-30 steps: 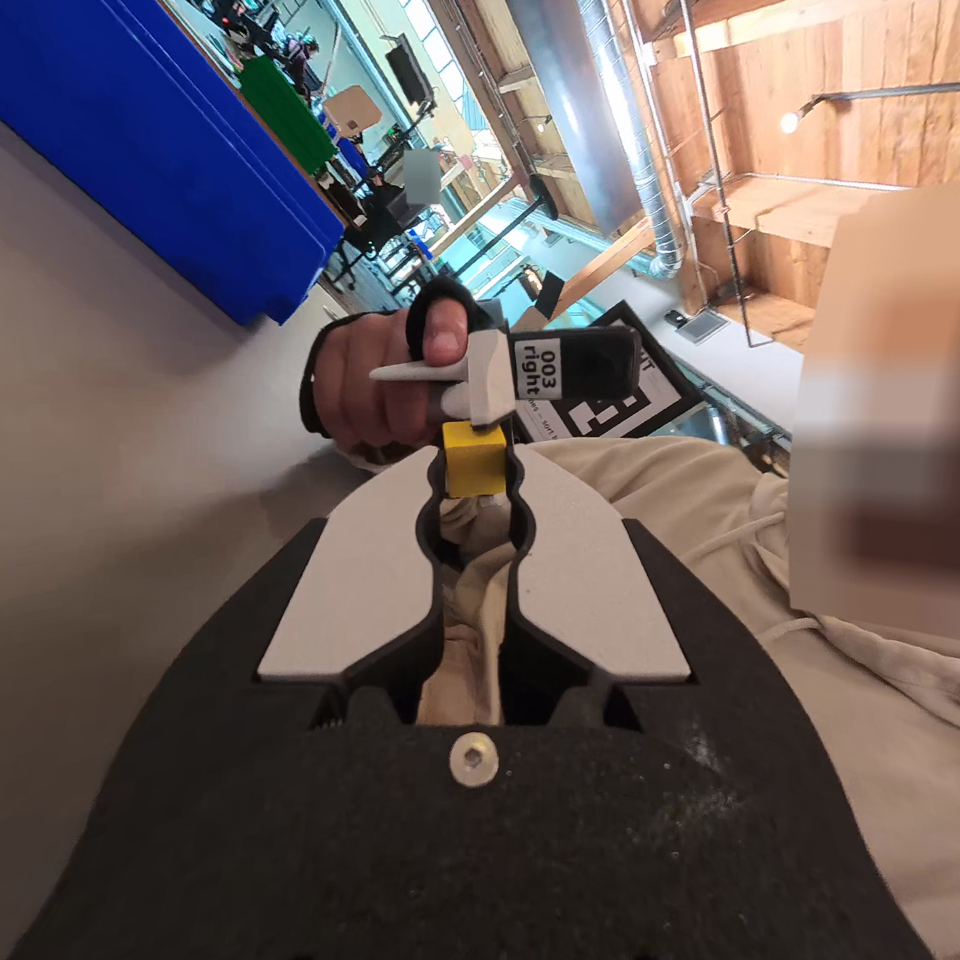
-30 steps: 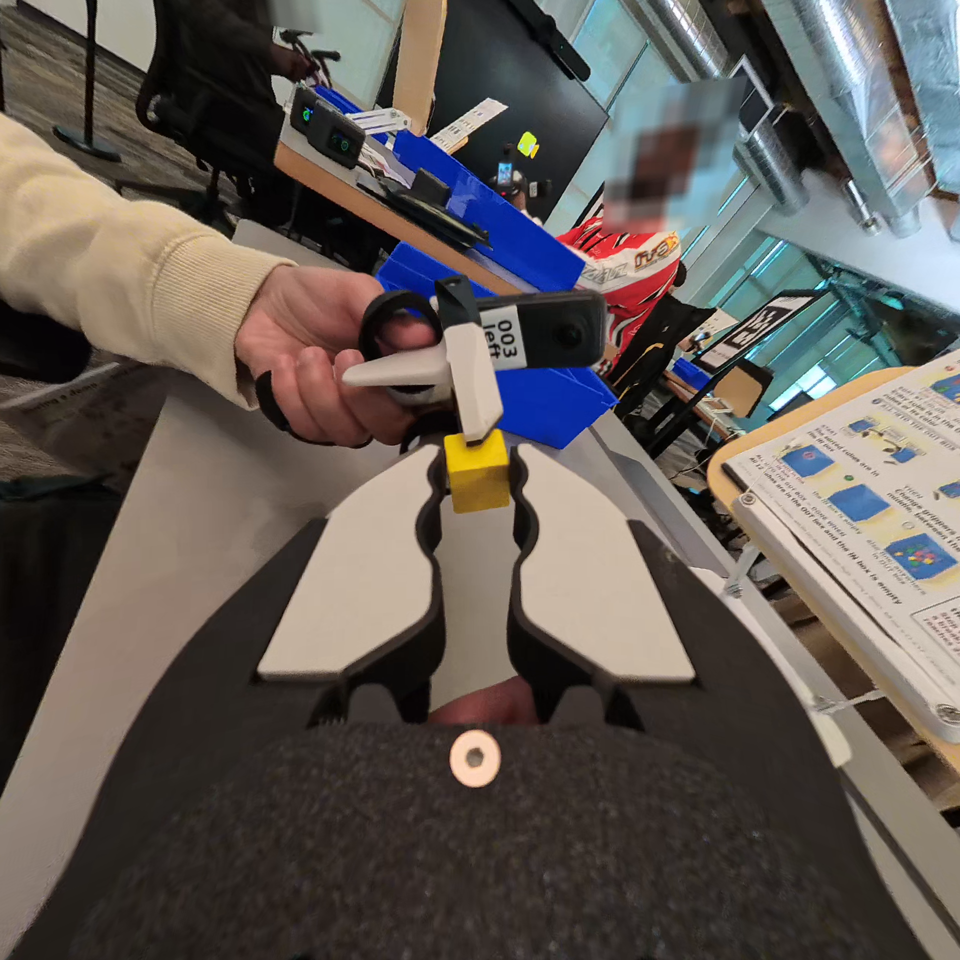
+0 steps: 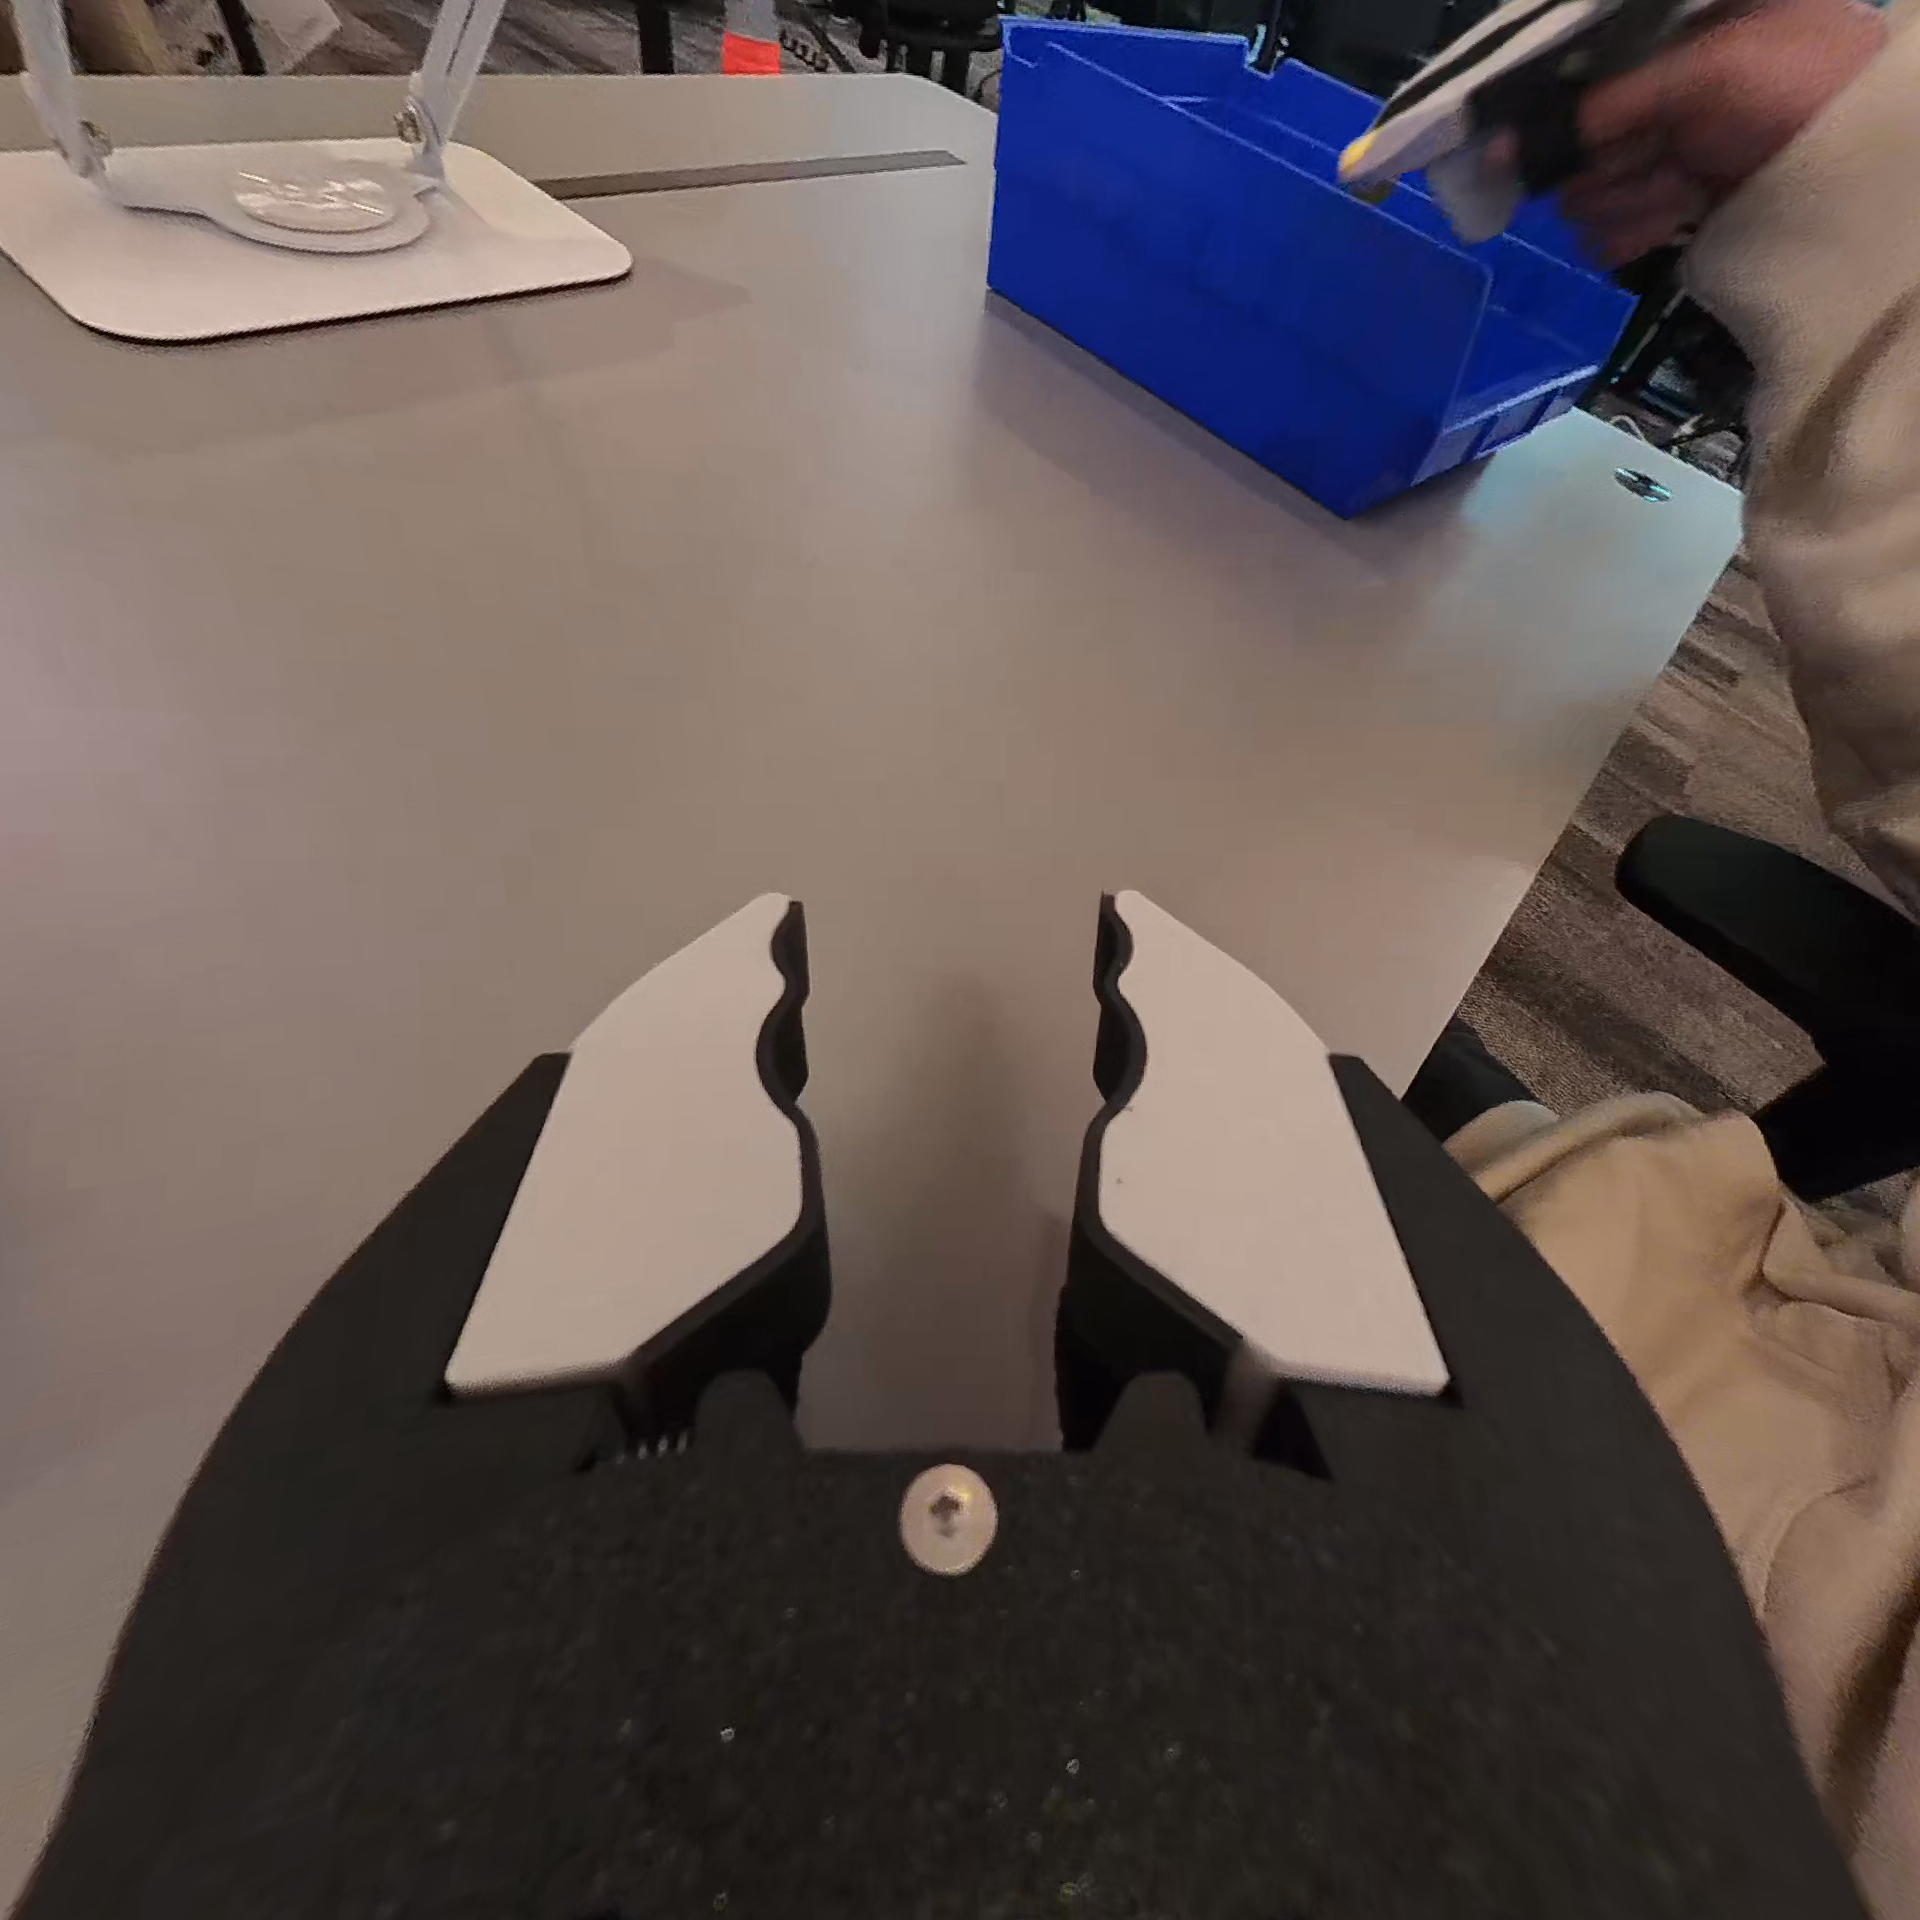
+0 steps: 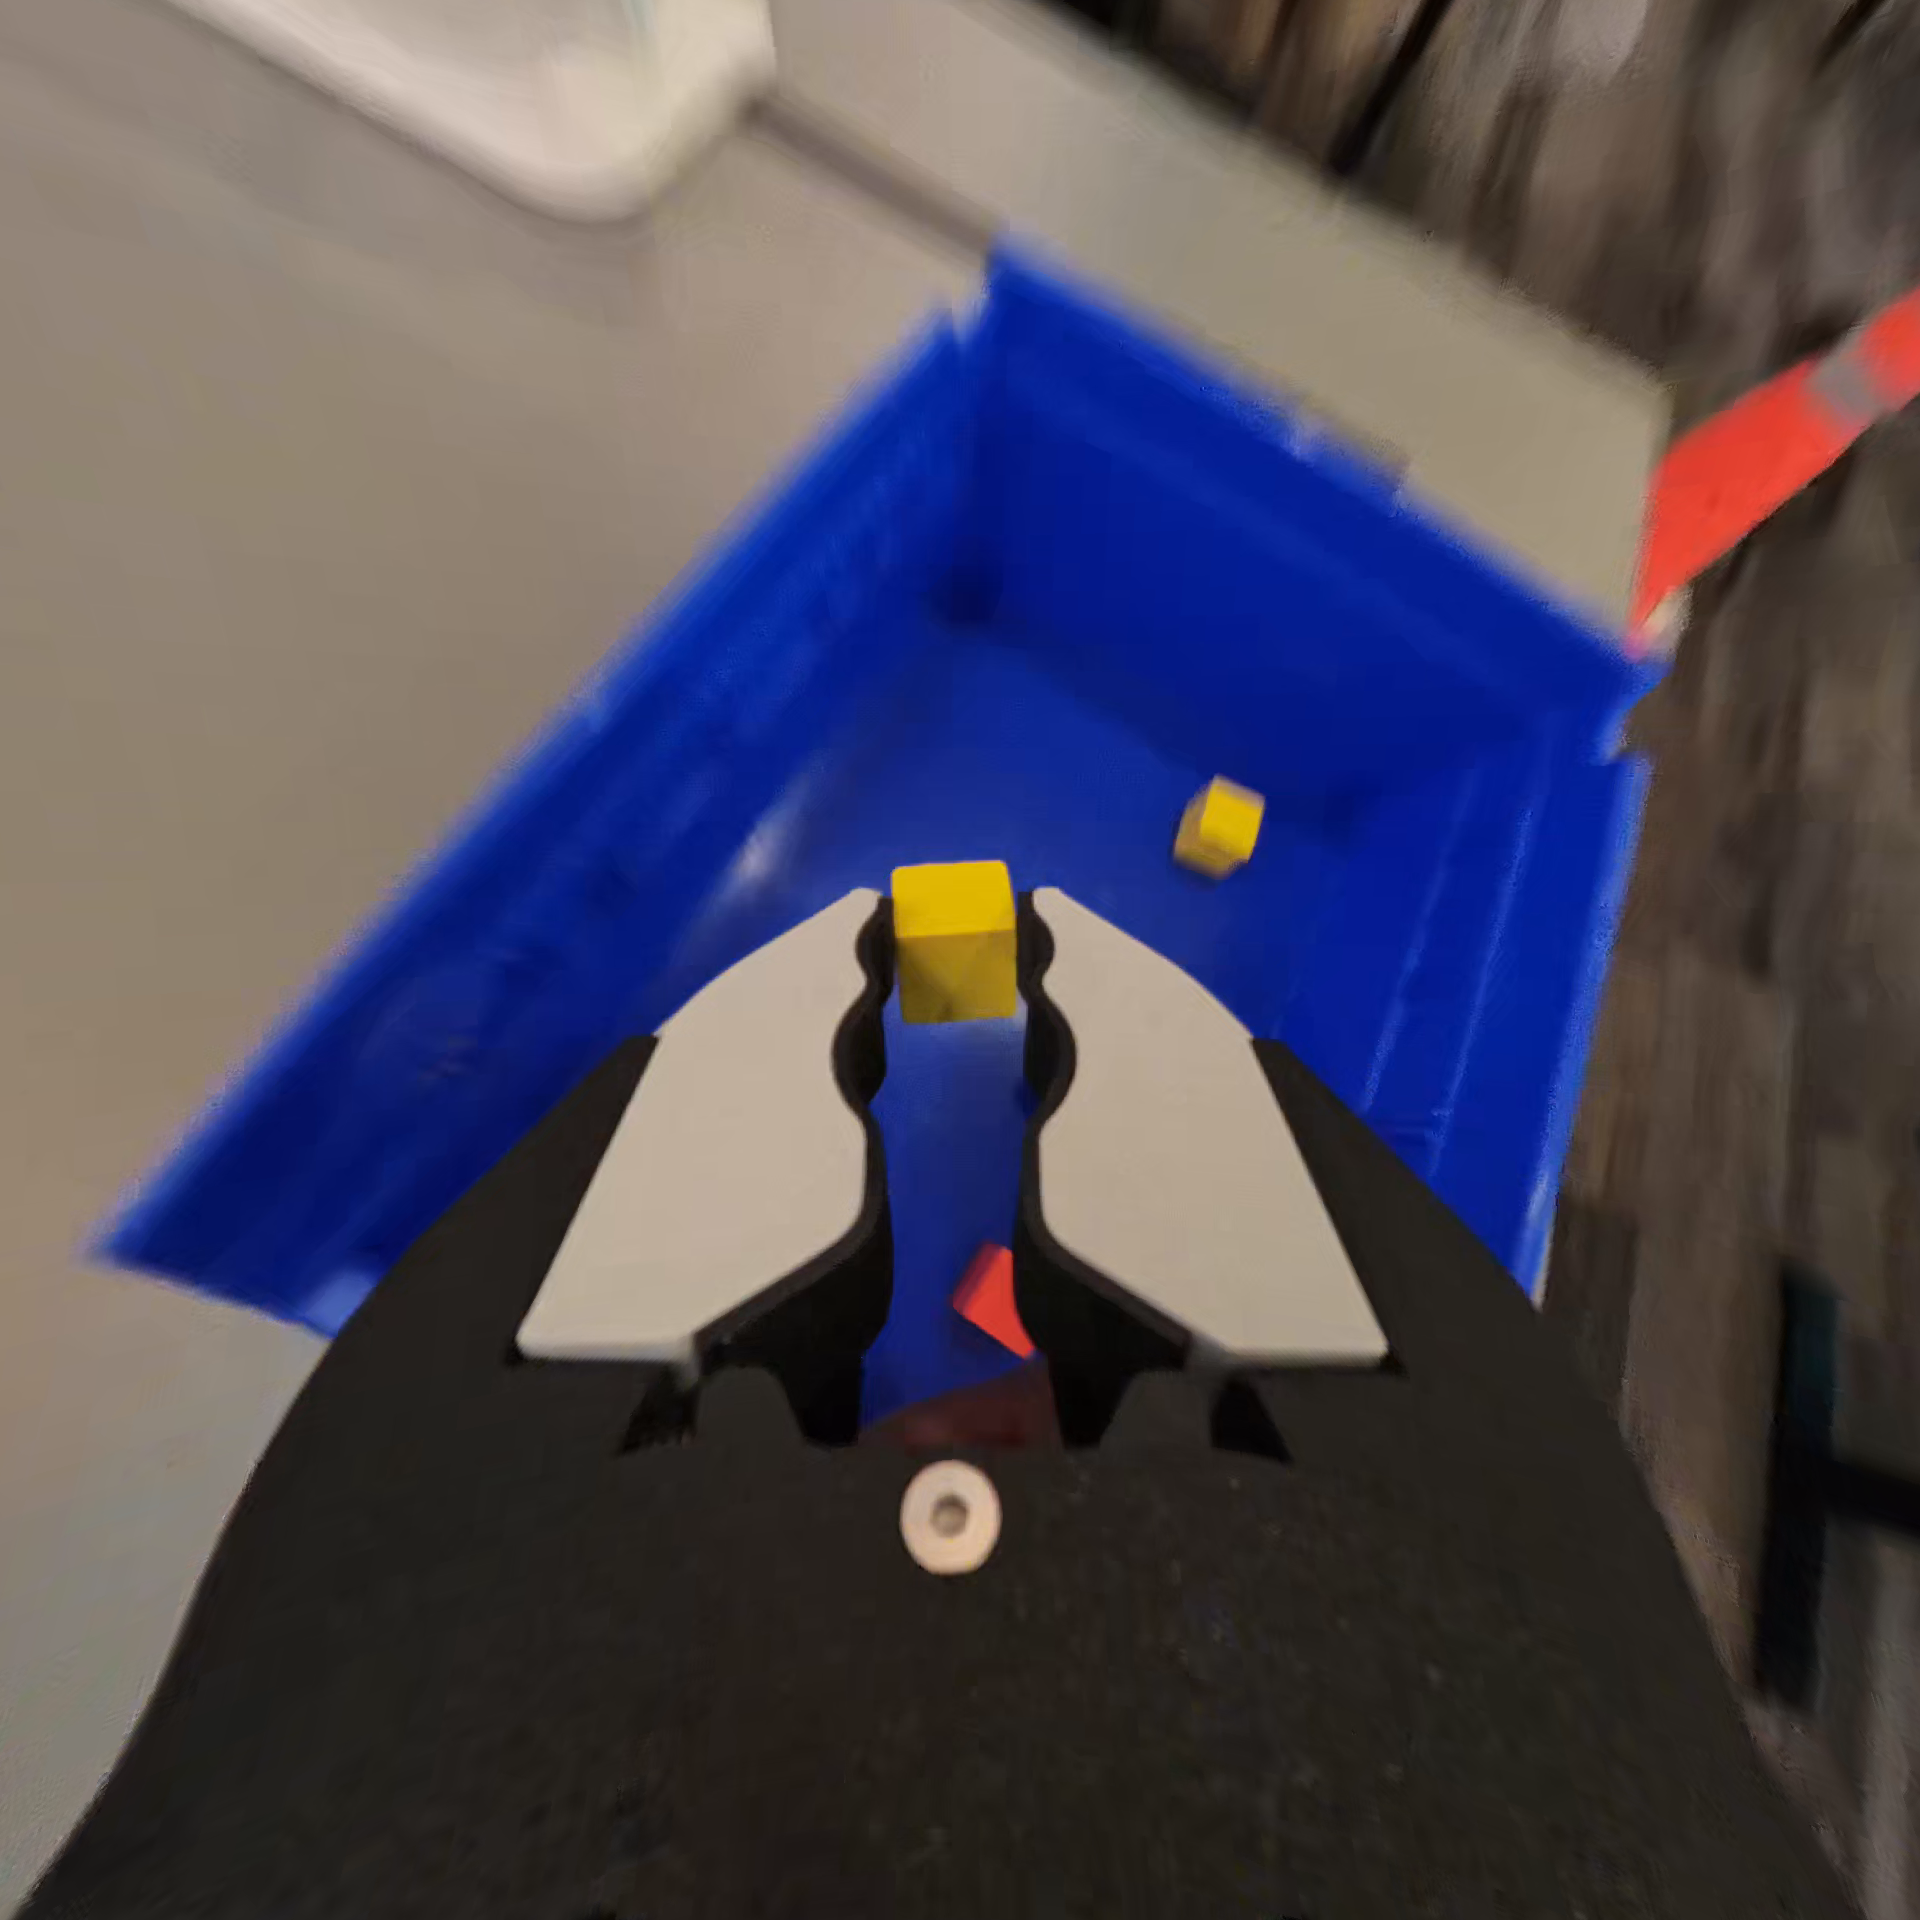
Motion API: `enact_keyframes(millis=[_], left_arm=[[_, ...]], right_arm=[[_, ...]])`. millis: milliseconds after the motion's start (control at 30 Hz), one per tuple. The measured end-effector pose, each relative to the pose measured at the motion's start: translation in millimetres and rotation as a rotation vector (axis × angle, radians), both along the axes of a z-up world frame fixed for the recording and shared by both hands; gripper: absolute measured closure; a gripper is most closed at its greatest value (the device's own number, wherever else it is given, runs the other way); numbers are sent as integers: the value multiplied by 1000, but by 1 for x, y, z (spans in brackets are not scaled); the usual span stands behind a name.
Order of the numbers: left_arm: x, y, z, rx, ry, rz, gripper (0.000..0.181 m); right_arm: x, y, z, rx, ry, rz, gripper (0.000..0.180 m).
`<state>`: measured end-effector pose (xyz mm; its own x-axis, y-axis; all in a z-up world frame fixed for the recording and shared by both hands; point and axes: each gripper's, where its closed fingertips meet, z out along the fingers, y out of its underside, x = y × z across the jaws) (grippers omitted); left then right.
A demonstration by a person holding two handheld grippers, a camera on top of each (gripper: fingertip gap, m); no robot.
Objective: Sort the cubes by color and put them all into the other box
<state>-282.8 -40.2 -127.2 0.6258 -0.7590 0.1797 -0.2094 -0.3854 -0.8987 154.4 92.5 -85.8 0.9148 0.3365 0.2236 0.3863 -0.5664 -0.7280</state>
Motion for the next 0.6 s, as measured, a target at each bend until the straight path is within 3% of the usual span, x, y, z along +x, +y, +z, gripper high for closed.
enact_keyframes(millis=[133, 300, 467, 600], left_arm=[[5, -3, -2, 2, 28, -18, 128], [6, -5, -9, 0, 66, -29, 127], [6, -7, -14, -25, 68, -34, 127], [-1, -3, -10, -1, 63, 3, 127]], right_arm=[[27, 12, -64, -362, -71, 28, 157], [34, -3, -89, -553, -172, 102, 157], [39, -8, -81, -520, -180, 92, 147], [4, -11, -3, -120, -65, 59, 146]])
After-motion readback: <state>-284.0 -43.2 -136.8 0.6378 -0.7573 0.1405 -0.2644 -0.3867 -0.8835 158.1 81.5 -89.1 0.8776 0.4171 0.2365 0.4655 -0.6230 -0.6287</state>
